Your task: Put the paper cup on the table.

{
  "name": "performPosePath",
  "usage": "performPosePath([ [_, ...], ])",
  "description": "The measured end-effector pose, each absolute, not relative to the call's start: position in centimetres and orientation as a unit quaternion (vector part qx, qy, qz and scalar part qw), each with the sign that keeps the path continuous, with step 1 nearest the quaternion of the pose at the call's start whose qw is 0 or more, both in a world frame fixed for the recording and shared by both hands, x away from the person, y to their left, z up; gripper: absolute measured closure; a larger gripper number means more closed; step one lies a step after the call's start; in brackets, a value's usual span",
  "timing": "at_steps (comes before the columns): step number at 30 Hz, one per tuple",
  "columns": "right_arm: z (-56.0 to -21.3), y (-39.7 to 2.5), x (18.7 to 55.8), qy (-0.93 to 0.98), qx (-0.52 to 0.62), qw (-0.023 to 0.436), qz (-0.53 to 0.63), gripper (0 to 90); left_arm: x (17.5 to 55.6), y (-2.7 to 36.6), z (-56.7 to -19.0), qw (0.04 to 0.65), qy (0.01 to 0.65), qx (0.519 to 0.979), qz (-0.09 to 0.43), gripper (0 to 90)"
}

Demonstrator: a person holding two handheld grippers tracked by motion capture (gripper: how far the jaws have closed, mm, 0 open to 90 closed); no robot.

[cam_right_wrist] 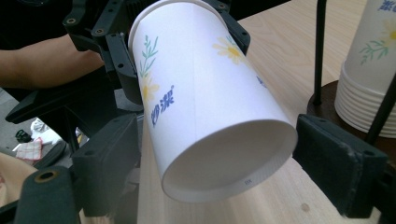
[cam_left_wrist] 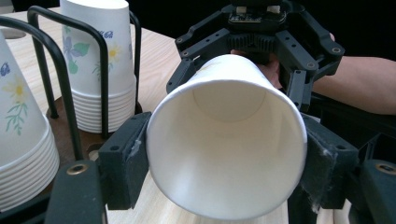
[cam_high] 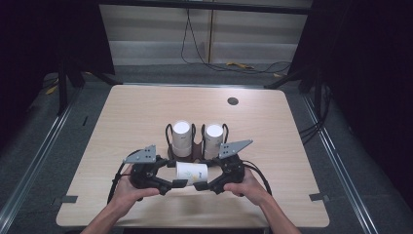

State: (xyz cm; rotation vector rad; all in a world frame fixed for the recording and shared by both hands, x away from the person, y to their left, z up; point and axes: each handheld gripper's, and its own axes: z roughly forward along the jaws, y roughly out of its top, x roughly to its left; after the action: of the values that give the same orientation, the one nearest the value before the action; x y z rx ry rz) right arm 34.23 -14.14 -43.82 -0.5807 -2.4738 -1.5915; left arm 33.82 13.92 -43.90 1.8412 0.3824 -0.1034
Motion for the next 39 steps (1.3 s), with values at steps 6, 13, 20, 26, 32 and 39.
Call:
performPosePath([
  [6, -43.8, -14.4, 34.3, -0.825, -0.202, 0.06, -0.525, 14.9, 33.9, 14.3, -43.8, 0.578, 0.177, 0.796, -0.031, 26.8],
  [13, -43.6, -15.1, 34.2, -0.828, -0.213, 0.037, -0.518, 15.0, 34.5, 15.0, -44.0, 0.562, 0.213, 0.799, -0.035, 26.2],
  [20, -43.5, -15.7, 34.2, -0.827, -0.225, 0.023, -0.515, 15.1, 34.4, 15.8, -43.9, 0.552, 0.231, 0.801, -0.028, 26.2],
  [26, -43.4, -16.2, 34.1, -0.825, -0.233, 0.013, -0.514, 15.4, 34.4, 16.5, -44.0, 0.541, 0.244, 0.805, -0.021, 26.3],
  [32, -42.9, -16.6, 34.1, -0.82, -0.242, 0.0, -0.518, 16.2, 34.6, 17.4, -43.2, 0.54, 0.247, 0.805, 0.0, 26.4],
  [39, -42.9, -16.9, 33.7, -0.83, -0.249, -0.021, -0.498, 16.2, 34.7, 18.7, -43.0, 0.531, 0.266, 0.804, 0.014, 26.5],
])
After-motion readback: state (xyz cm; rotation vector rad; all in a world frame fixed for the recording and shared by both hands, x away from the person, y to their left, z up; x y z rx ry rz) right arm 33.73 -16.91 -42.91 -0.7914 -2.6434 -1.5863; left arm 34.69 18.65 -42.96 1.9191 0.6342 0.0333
